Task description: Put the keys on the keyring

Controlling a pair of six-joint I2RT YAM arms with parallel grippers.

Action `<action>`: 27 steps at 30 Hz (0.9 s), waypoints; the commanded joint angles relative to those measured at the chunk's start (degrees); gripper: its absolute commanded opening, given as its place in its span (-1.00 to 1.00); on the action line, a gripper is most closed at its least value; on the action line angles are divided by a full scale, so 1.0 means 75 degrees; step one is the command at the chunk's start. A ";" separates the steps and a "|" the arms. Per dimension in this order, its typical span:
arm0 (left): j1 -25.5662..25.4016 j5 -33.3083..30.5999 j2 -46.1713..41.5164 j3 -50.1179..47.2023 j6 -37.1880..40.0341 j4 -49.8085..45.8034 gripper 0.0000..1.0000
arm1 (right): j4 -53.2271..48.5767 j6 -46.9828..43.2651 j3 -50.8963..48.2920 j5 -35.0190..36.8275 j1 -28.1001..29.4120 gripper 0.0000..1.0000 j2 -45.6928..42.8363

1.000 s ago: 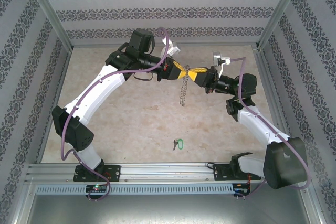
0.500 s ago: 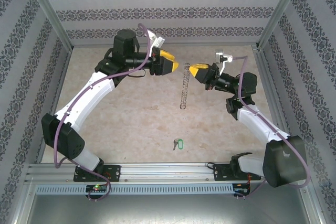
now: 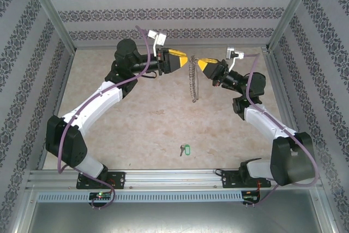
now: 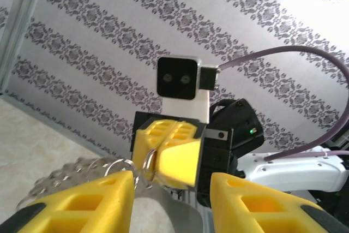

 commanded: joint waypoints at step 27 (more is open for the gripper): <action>-0.0562 0.0146 0.0662 0.0317 -0.0564 0.1129 -0.26 | 0.0808 0.0130 0.0275 0.0166 0.0141 -1.00 0.0137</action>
